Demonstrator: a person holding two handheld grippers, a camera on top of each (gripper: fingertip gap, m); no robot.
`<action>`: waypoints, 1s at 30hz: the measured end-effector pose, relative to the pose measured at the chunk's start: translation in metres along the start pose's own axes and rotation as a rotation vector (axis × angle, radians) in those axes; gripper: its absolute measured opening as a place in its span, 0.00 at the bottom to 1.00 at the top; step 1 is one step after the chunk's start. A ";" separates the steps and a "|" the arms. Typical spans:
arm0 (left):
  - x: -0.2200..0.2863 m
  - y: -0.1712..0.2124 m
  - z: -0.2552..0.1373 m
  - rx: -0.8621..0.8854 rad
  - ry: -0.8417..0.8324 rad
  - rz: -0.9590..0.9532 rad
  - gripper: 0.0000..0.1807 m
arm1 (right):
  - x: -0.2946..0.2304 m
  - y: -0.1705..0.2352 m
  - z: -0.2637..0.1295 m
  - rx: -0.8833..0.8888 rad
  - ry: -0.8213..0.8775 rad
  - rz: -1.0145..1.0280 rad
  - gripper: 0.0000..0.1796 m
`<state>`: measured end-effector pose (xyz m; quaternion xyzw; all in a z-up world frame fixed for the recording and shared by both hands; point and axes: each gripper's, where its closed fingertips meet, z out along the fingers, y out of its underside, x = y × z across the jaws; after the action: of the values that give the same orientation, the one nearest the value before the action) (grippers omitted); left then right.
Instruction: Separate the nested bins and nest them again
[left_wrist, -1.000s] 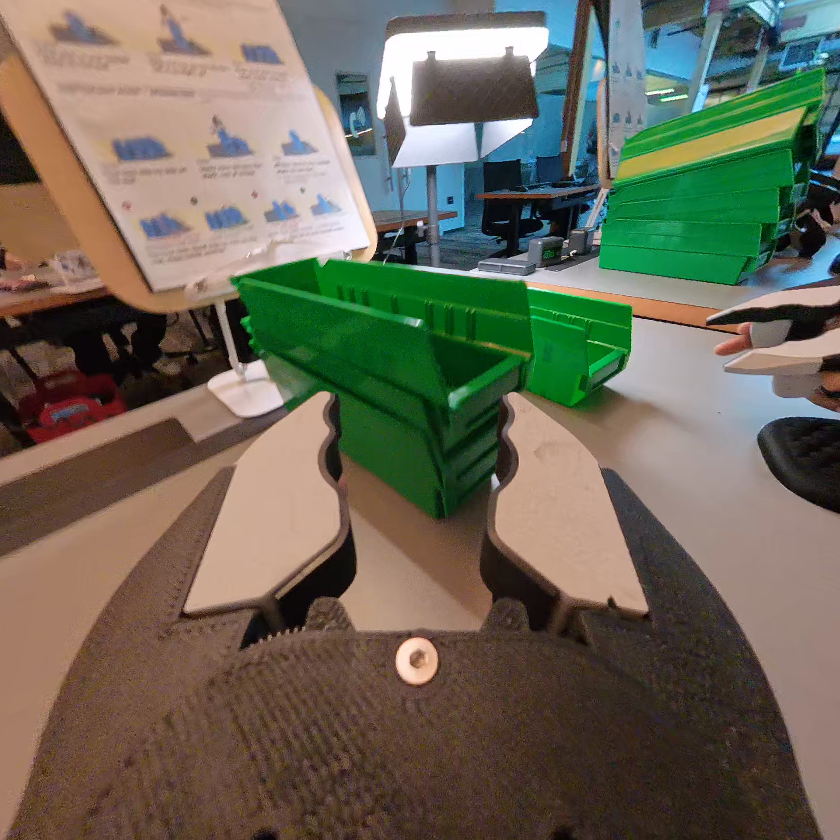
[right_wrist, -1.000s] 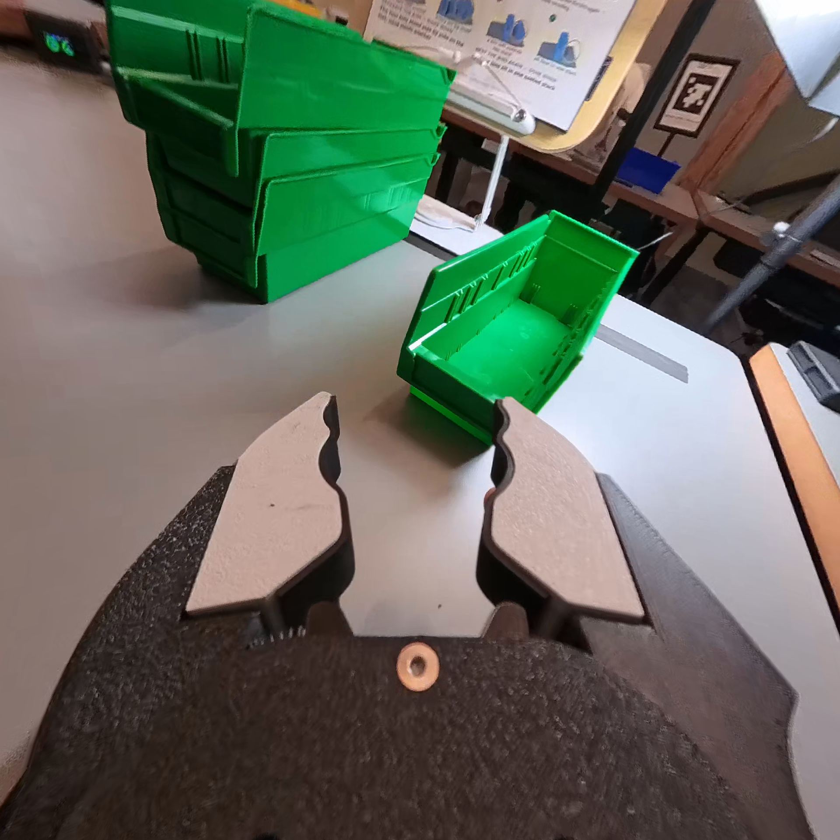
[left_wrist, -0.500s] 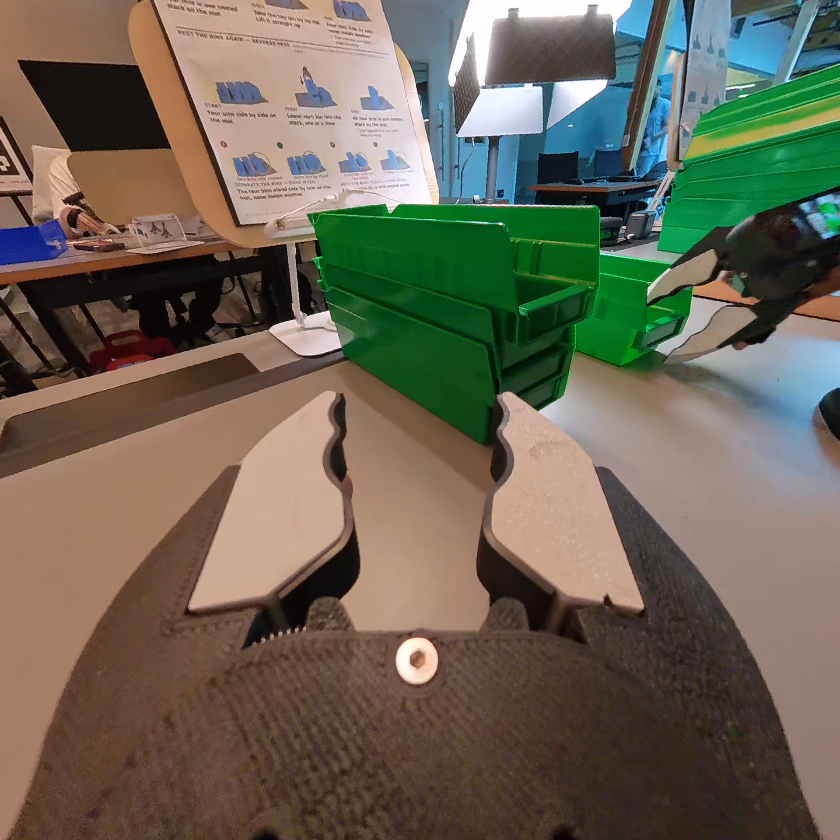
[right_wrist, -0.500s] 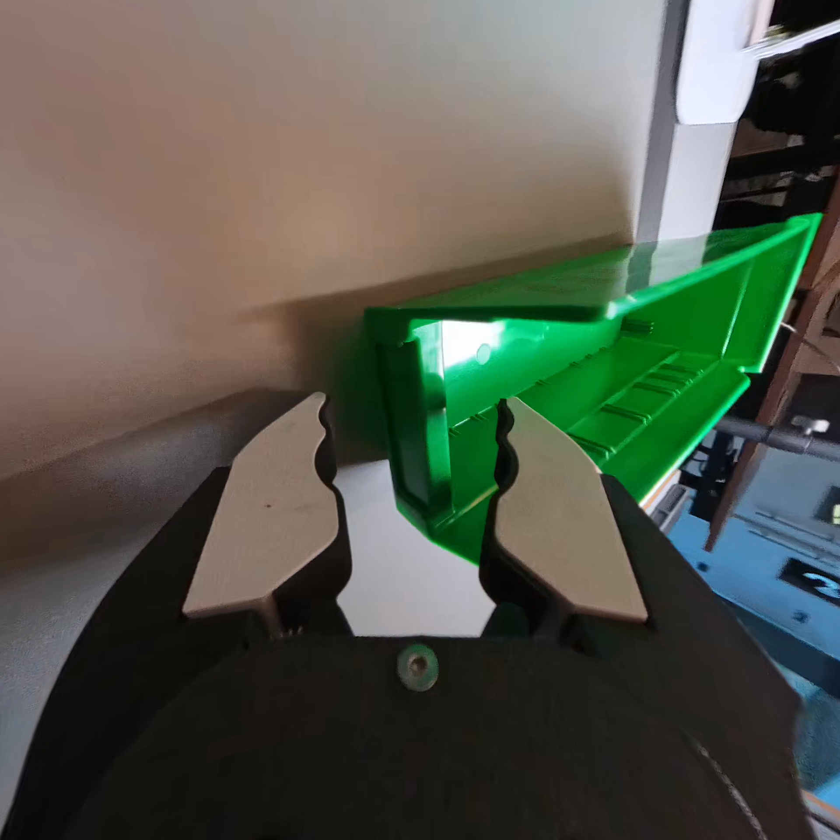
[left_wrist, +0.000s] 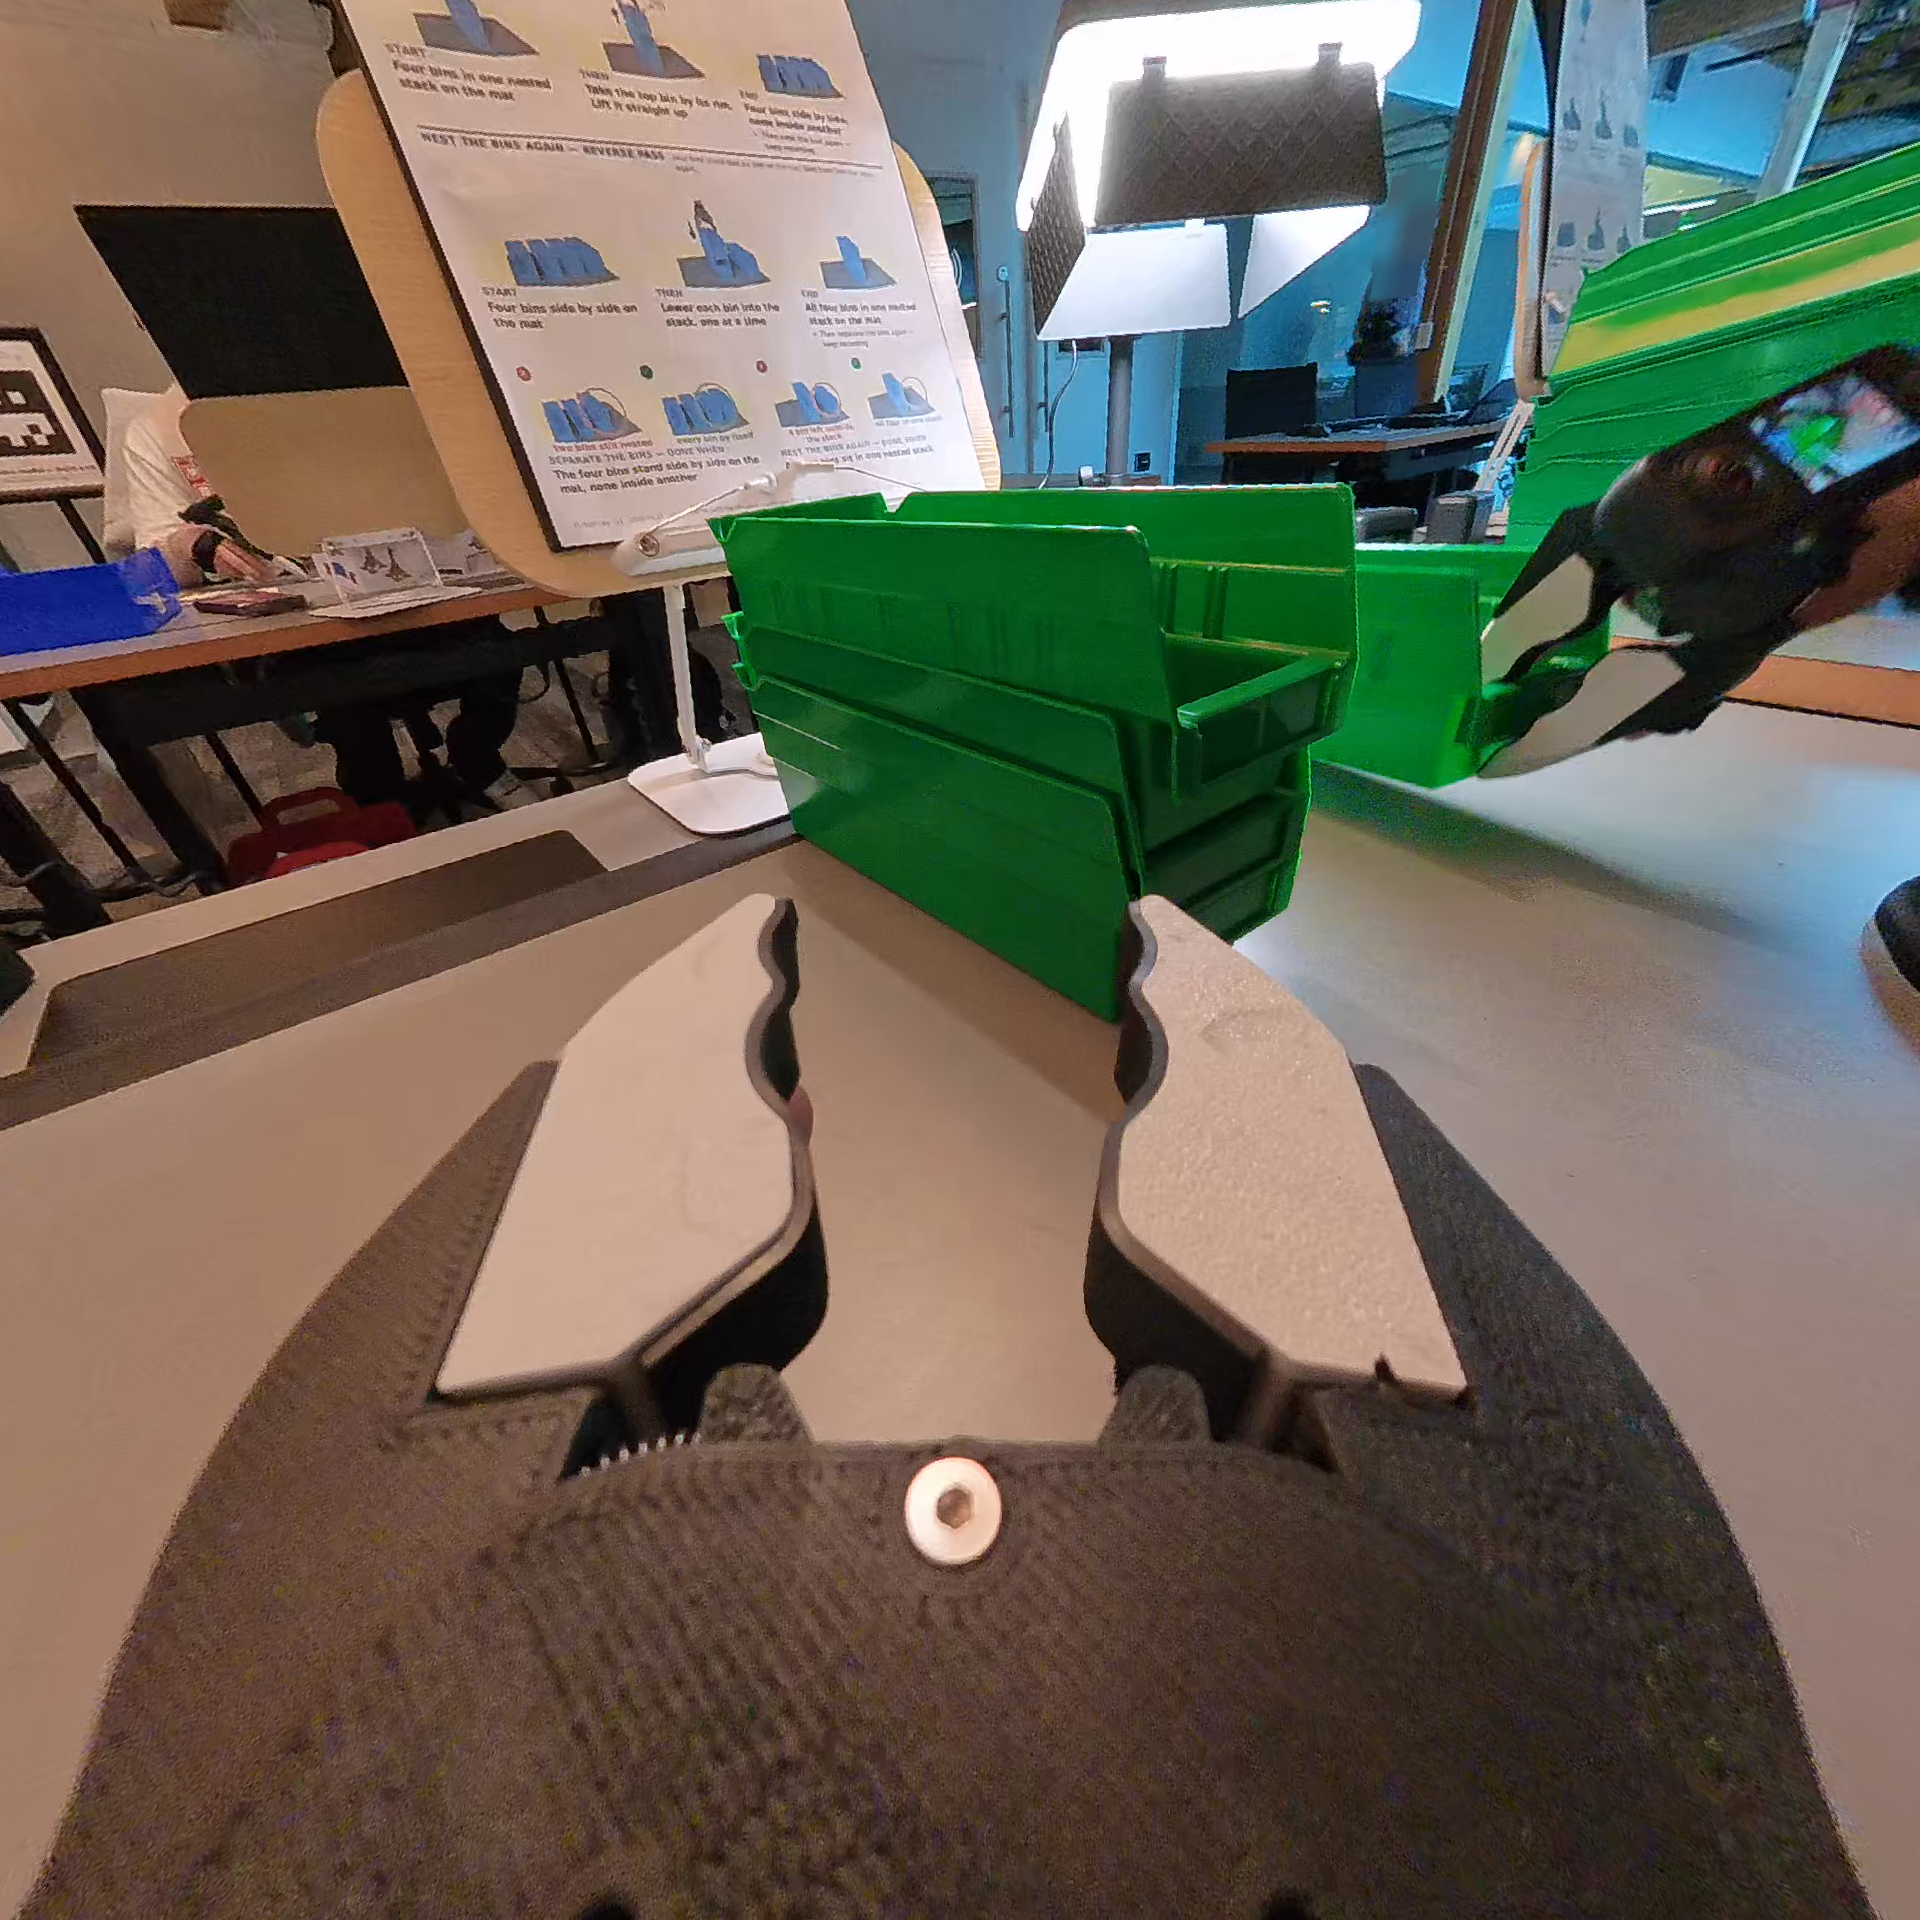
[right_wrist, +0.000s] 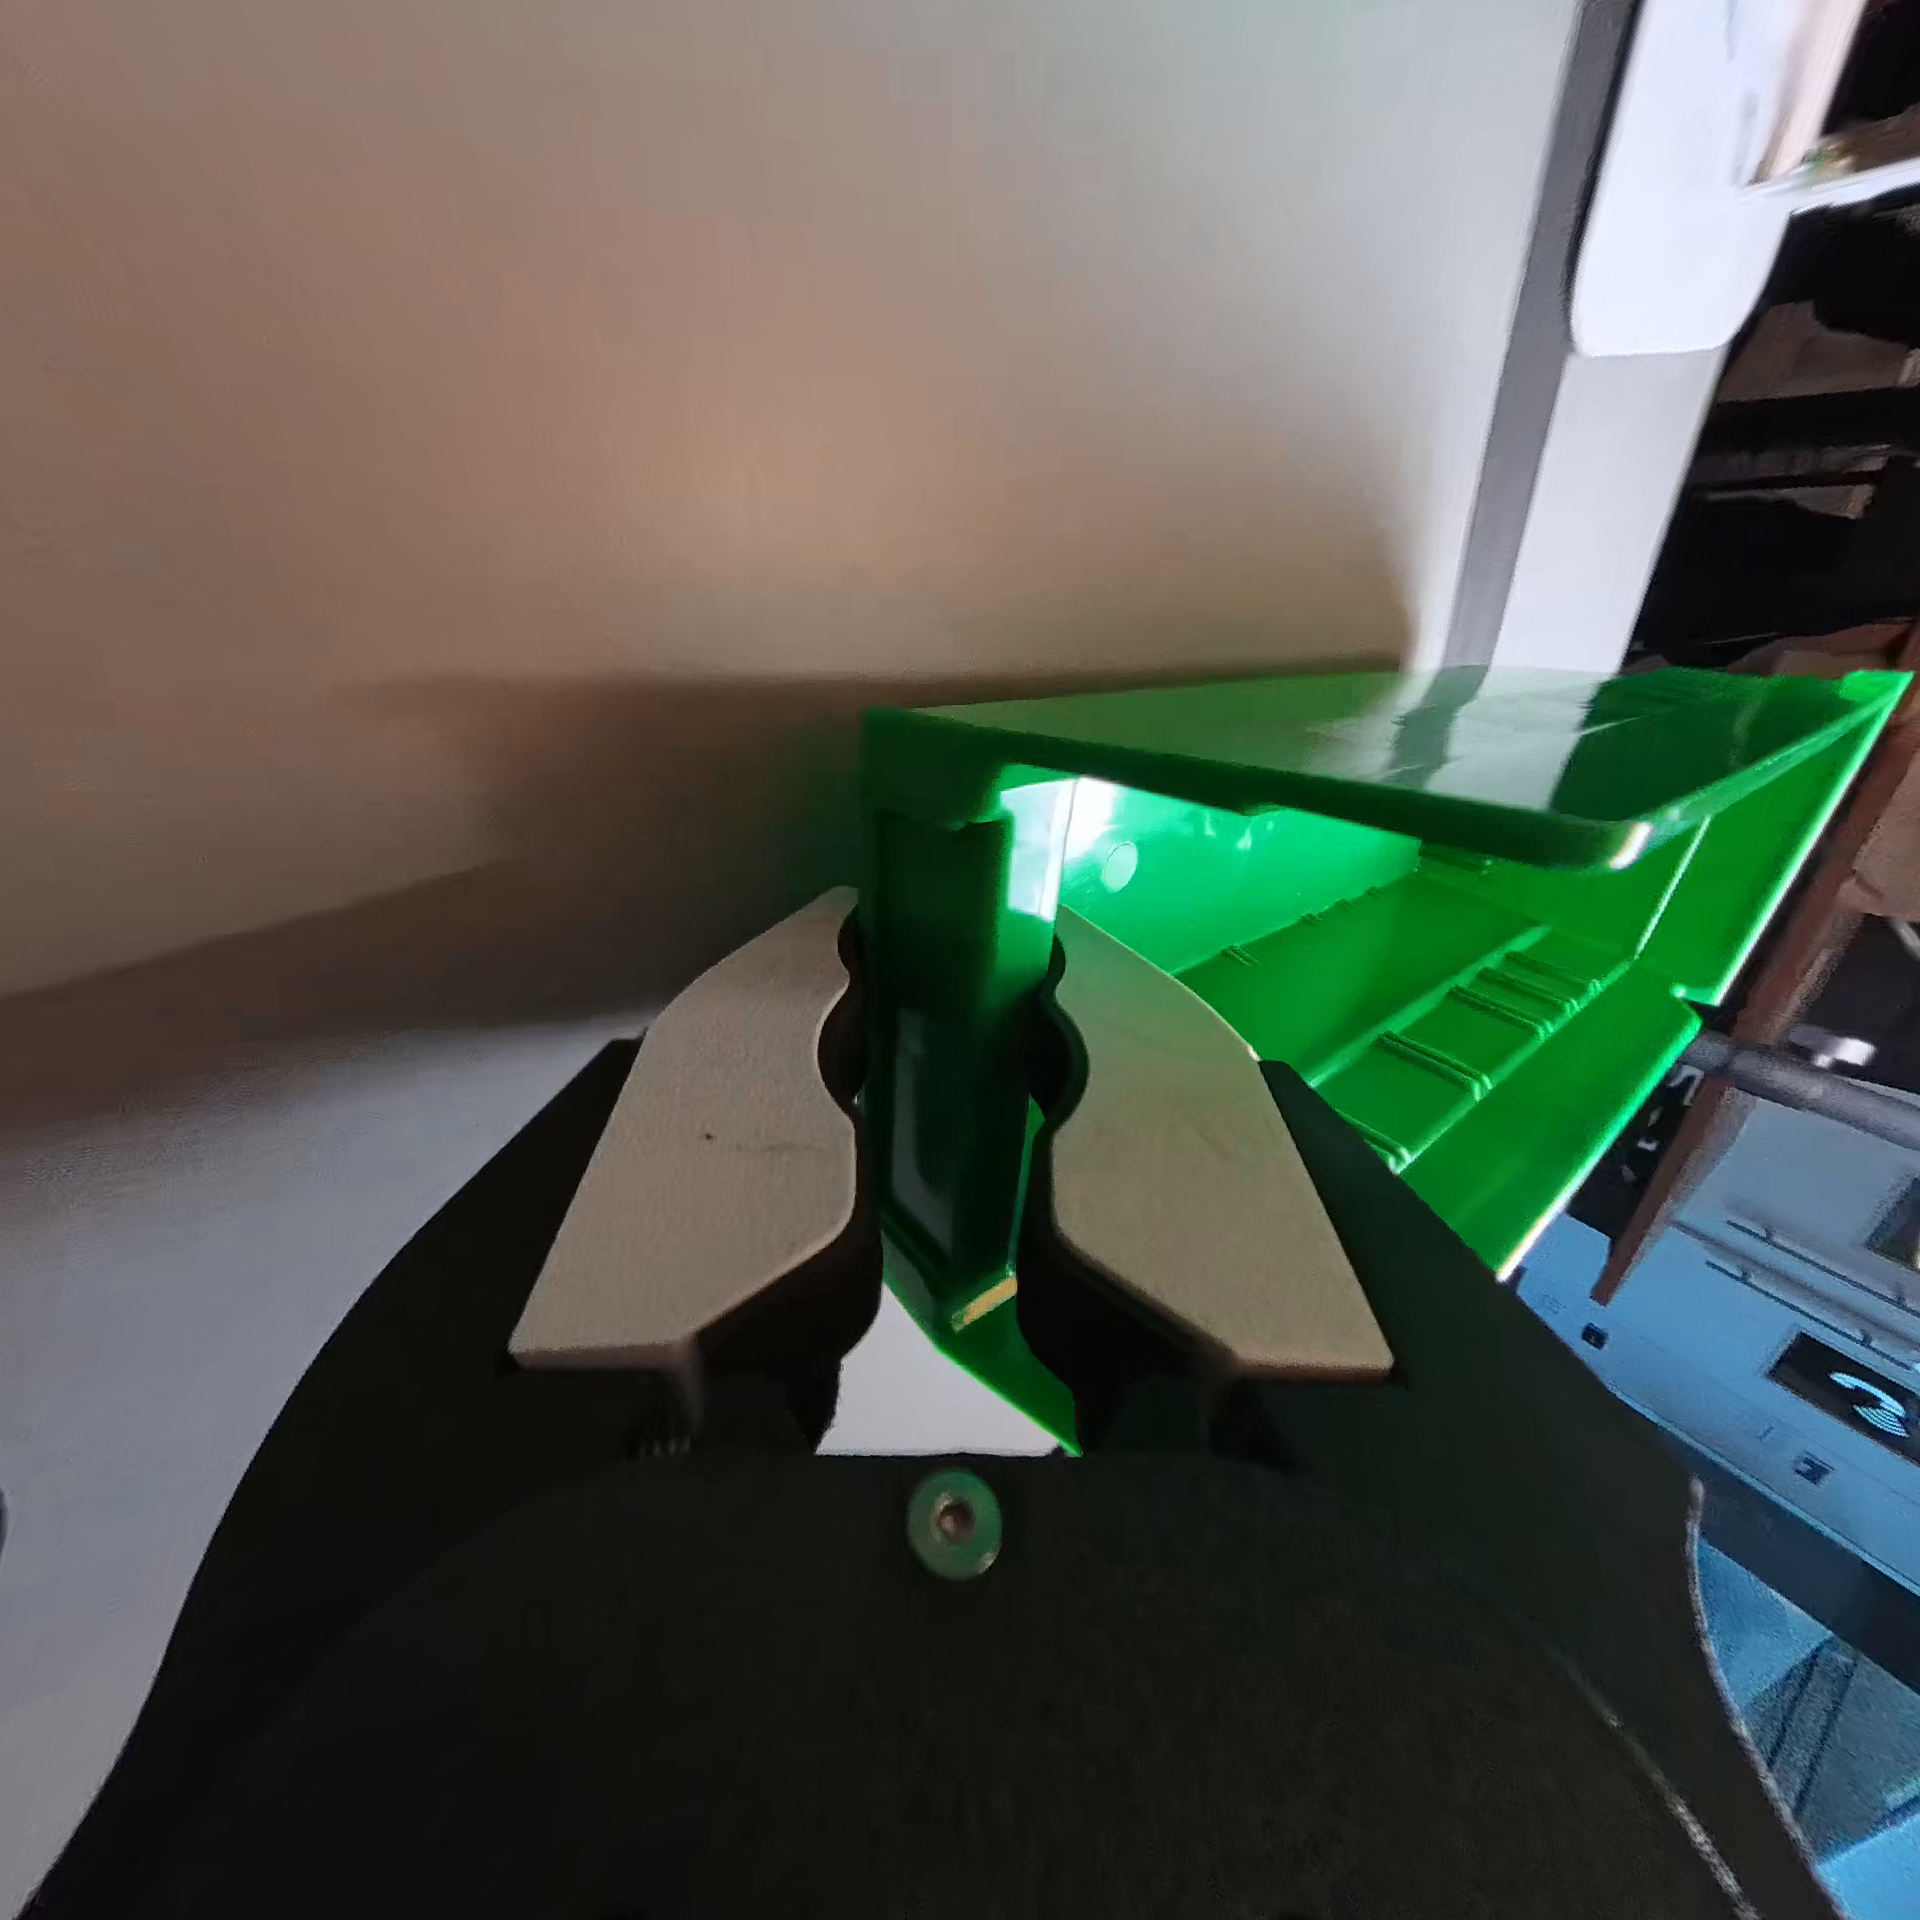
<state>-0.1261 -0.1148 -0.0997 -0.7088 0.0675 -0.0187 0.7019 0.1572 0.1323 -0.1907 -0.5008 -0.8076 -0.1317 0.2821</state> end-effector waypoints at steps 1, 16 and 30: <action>0.000 0.000 0.000 0.001 -0.001 0.000 0.33 | 0.006 -0.004 -0.010 0.005 0.015 -0.001 0.15; 0.000 0.010 0.002 -0.023 -0.011 0.030 0.32 | 0.098 -0.177 -0.165 0.175 0.124 -0.064 0.15; 0.003 0.003 -0.002 0.004 -0.014 0.071 0.31 | 0.055 -0.229 -0.094 0.105 0.014 -0.142 0.15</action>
<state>-0.1236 -0.1175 -0.1024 -0.7046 0.0876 0.0109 0.7041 -0.0330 0.0201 -0.0669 -0.4259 -0.8450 -0.1124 0.3033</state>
